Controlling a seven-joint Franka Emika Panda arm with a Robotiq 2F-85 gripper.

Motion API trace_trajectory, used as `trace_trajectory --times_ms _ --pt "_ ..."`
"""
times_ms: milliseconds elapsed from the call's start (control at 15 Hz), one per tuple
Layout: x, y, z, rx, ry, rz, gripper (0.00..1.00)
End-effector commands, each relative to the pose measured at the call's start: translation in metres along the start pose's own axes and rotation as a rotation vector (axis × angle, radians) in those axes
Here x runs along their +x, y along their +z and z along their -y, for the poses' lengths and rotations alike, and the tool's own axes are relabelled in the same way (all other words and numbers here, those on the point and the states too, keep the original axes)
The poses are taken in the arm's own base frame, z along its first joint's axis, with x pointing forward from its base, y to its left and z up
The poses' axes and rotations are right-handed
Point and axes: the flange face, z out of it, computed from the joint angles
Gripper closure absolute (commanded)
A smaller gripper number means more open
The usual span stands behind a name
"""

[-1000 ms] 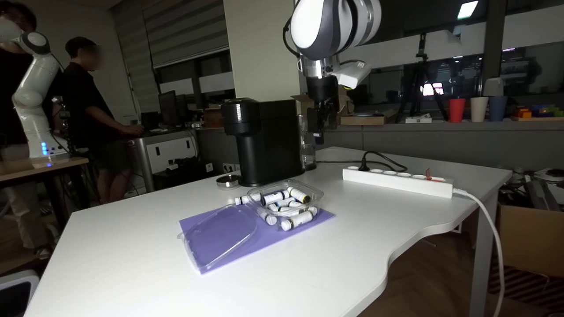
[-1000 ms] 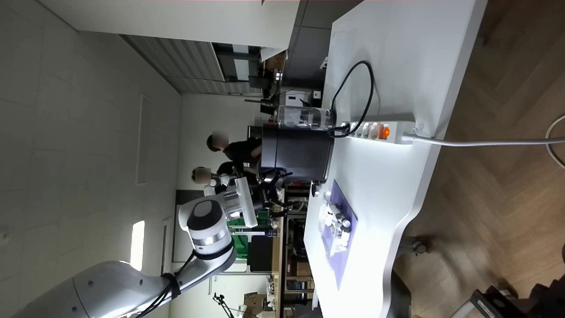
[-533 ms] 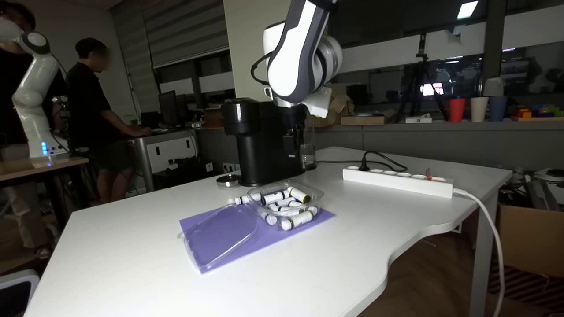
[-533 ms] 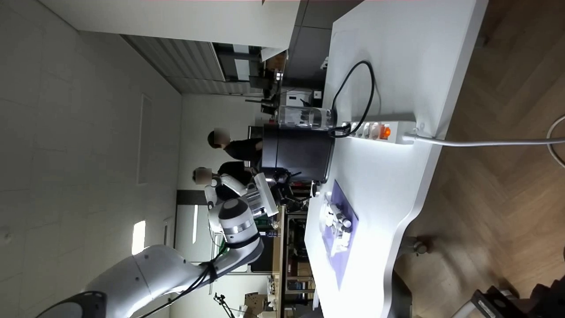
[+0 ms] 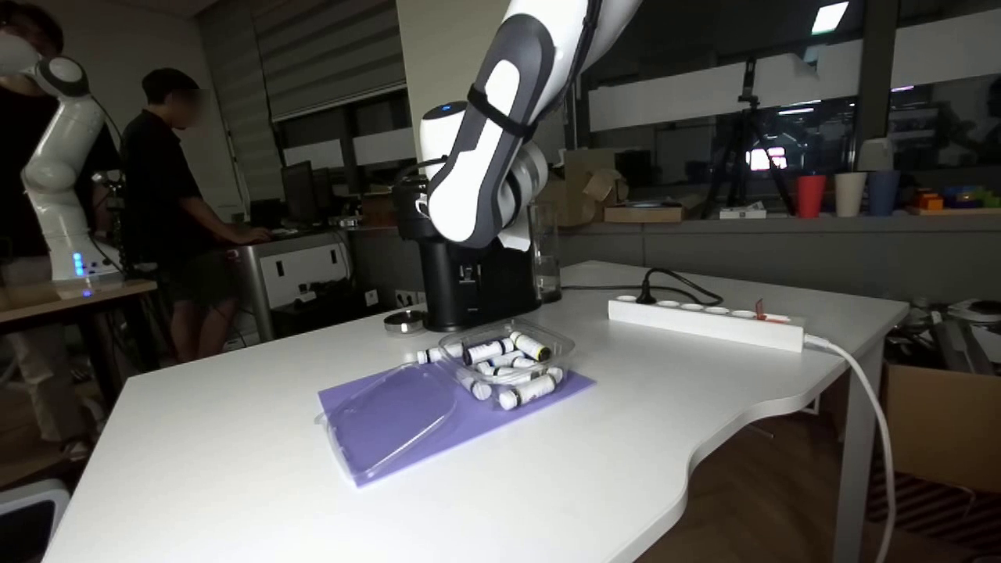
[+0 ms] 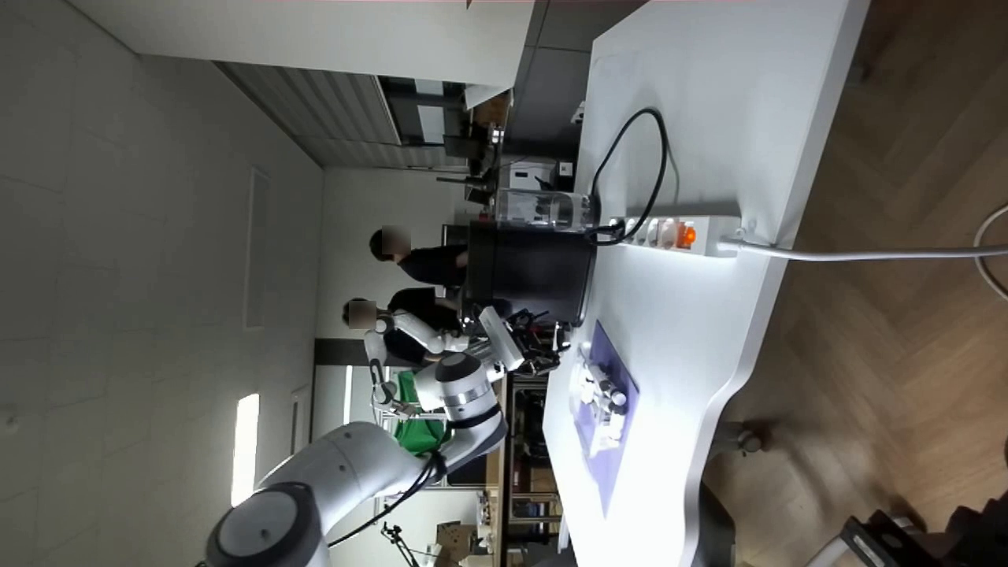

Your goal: Pick up a vial and put it in the bowl

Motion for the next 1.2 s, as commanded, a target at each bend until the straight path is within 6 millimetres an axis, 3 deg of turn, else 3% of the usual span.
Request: trace_trajectory --times_ms 0,533,867,1133 --pt "0.026 0.015 -0.015 0.012 -0.034 -0.01 0.0" --pt "0.043 0.01 -0.03 0.255 0.011 0.013 0.0" --pt "0.044 0.014 -0.016 0.392 0.024 0.05 0.0" --pt "0.053 0.03 0.005 0.435 0.009 0.028 0.0"
